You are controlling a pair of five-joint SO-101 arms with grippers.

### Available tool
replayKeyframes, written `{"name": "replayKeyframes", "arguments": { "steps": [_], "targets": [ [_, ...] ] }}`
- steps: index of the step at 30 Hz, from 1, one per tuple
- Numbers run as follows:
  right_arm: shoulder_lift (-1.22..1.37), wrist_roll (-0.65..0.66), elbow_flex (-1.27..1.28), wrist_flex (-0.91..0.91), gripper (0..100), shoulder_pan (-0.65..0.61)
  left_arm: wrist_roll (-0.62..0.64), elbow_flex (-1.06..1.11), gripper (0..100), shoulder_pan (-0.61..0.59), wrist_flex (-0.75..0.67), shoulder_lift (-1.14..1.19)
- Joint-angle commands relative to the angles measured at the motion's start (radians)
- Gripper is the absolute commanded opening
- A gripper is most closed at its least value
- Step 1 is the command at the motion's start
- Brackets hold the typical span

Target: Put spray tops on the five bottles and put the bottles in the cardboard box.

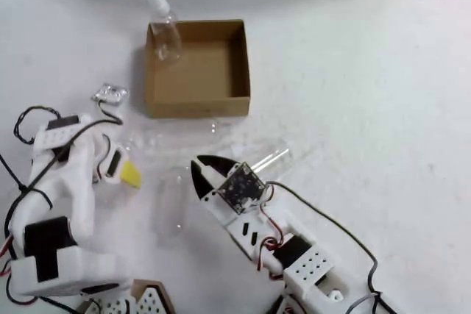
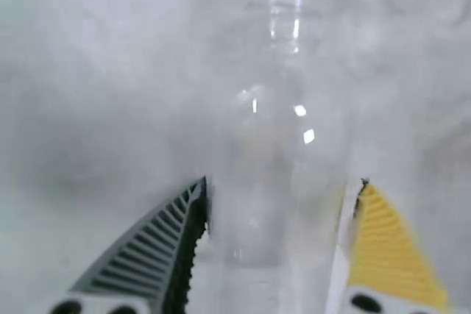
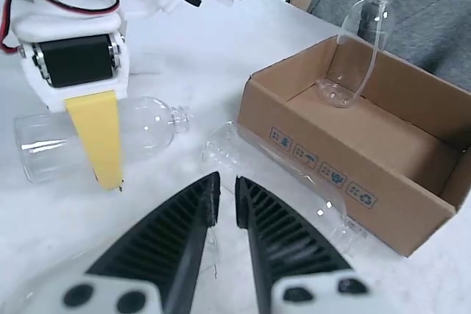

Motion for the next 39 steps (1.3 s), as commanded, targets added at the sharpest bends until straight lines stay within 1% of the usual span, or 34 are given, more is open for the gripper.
{"name": "replayKeyframes", "arguments": {
  "steps": [1,5,10,15,17,19,22,25,36,39],
  "targets": [
    [-0.018,0.012,0.005,0.001,1.5,0.001,0.021,0.061,31,0.010,-0.078,-0.136],
    [-0.018,0.012,0.005,0.001,1.5,0.001,0.023,0.127,30,0.013,-0.127,-0.229],
    [-0.018,0.012,0.005,0.002,1.5,0.001,0.017,0.120,30,0.028,-0.198,-0.262],
    [-0.018,0.012,0.005,0.002,1.5,0.001,-0.060,0.069,30,0.102,-0.203,-0.196],
    [-0.018,0.012,0.005,0.002,1.5,0.001,-0.061,0.029,30,0.111,-0.207,-0.128],
    [-0.018,0.012,0.005,0.002,1.5,0.001,-0.061,-0.043,30,0.107,-0.189,-0.047],
    [-0.018,0.012,0.005,0.002,1.5,-0.001,-0.061,-0.158,30,0.090,-0.118,0.051],
    [-0.018,0.012,0.005,0.002,1.5,-0.001,-0.061,-0.215,30,0.084,-0.081,0.111],
    [-0.018,0.012,0.009,0.002,1.5,-0.028,-0.071,-0.189,30,0.079,-0.080,0.107],
    [-0.018,0.012,0.009,0.002,1.5,-0.028,-0.072,-0.187,30,0.073,-0.046,0.107]
  ]
}}
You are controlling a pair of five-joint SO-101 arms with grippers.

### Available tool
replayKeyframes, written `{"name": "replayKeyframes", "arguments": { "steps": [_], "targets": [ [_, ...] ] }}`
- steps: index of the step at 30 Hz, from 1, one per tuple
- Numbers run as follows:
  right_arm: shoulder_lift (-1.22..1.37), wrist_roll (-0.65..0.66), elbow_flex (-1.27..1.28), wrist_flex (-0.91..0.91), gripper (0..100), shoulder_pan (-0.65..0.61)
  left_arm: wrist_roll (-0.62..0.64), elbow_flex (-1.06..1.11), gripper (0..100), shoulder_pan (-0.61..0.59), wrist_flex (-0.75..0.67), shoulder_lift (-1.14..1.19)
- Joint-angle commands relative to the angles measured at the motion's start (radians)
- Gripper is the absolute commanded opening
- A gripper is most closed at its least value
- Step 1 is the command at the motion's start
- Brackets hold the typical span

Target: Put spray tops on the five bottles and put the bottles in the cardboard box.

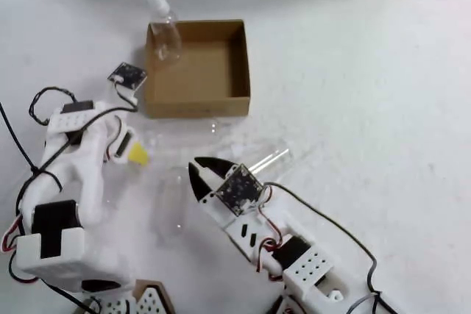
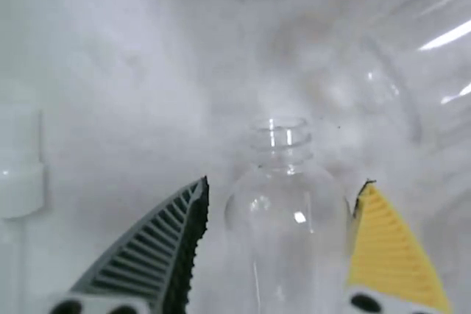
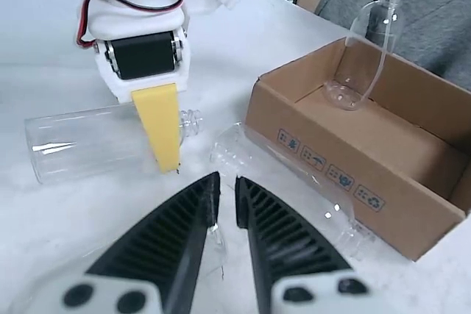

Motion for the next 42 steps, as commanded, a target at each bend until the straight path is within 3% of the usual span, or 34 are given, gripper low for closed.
{"name": "replayKeyframes", "arguments": {
  "steps": [1,27,30,34,42],
  "targets": [
    [-0.018,0.012,0.009,0.002,1.5,-0.010,-0.014,-0.032,30,-0.021,0.046,-0.010],
    [-0.018,0.012,0.009,0.002,1.5,-0.010,-0.068,-0.032,30,-0.030,0.051,-0.007],
    [-0.018,0.012,0.009,0.002,1.5,-0.010,-0.068,-0.032,22,-0.030,0.048,-0.004],
    [-0.018,0.012,0.009,0.002,1.5,-0.010,-0.068,-0.034,2,-0.033,0.048,-0.002],
    [-0.018,0.012,0.009,0.002,1.5,-0.010,-0.066,-0.034,3,-0.035,0.046,-0.002]
  ]
}}
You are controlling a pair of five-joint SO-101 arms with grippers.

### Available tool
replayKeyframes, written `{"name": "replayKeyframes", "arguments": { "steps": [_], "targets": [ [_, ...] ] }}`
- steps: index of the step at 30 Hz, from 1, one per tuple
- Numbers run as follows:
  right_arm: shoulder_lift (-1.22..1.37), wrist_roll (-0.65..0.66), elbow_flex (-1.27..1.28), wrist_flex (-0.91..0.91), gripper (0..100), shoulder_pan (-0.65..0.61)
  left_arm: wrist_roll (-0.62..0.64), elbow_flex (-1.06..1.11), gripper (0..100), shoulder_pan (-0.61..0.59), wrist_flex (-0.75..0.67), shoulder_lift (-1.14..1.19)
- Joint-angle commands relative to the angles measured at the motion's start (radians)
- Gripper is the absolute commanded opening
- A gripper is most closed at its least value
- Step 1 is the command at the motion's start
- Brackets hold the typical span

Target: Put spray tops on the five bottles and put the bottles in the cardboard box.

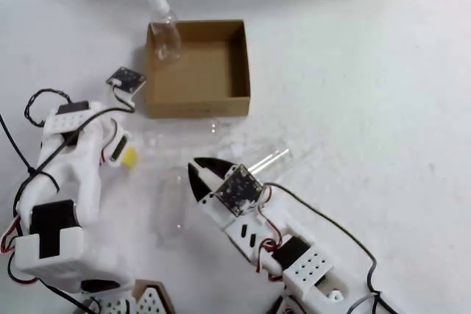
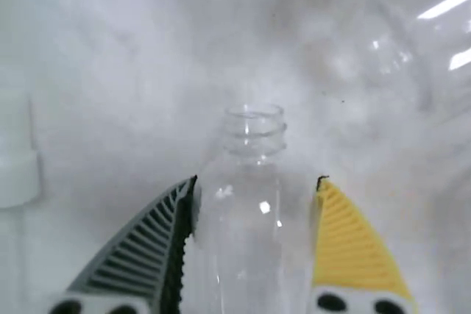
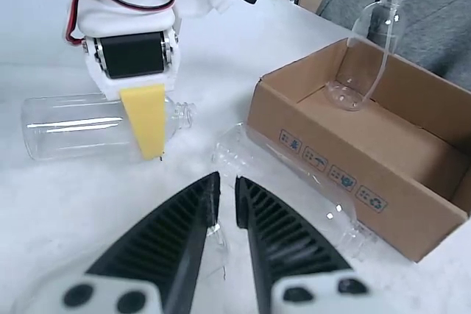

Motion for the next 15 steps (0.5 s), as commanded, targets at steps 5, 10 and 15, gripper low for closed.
{"name": "replayKeyframes", "arguments": {
  "steps": [5,10,15],
  "targets": [
    [-0.018,0.012,0.009,0.002,1.5,-0.007,-0.015,-0.032,3,-0.015,0.011,-0.010],
    [-0.018,0.012,0.009,0.002,1.5,-0.008,-0.006,-0.032,3,-0.053,-0.031,-0.015],
    [-0.018,0.012,0.008,0.002,1.5,-0.008,-0.005,-0.035,3,-0.033,-0.028,-0.030]
  ]
}}
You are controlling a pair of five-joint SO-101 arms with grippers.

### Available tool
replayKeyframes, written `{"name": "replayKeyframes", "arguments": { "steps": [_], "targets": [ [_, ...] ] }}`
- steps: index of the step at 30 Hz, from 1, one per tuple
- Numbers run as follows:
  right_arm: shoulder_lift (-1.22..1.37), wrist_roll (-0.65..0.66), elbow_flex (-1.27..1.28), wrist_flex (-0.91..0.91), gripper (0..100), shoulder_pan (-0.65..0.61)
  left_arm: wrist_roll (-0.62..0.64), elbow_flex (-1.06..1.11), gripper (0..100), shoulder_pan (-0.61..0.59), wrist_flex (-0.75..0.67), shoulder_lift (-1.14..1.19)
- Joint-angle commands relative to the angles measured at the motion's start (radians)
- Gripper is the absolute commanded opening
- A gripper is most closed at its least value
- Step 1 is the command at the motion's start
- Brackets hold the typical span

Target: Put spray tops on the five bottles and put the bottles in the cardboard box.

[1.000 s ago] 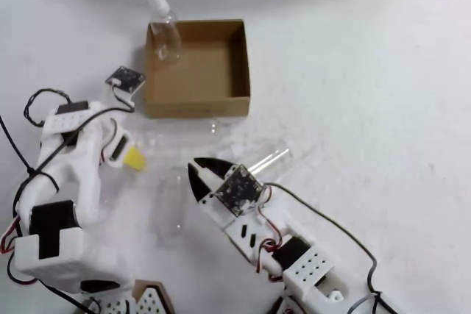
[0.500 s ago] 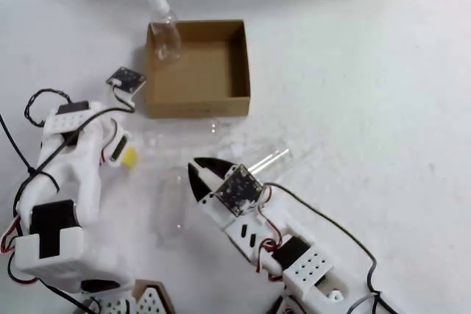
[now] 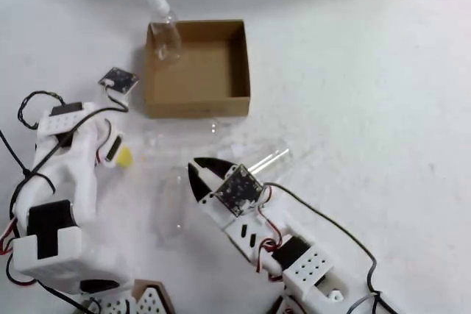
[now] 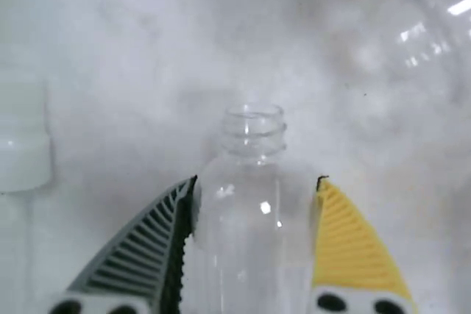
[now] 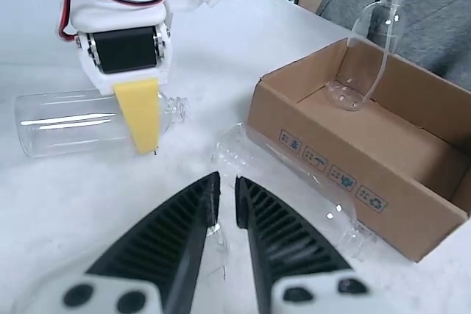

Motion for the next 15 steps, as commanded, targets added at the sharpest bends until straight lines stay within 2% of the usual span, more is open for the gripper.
{"name": "replayKeyframes", "arguments": {
  "steps": [1,7,11,15],
  "targets": [
    [-0.018,0.012,0.008,0.002,1.5,-0.008,0.009,-0.032,3,0.002,-0.029,-0.050],
    [-0.018,0.012,0.008,0.002,1.5,-0.008,0.103,0.006,3,-0.036,-0.008,-0.286],
    [-0.018,0.012,0.008,0.004,1.5,-0.008,0.118,-0.005,3,-0.151,0.074,-0.458],
    [-0.018,0.012,0.009,0.004,1.5,-0.008,0.115,-0.041,3,-0.265,0.083,-0.545]
  ]
}}
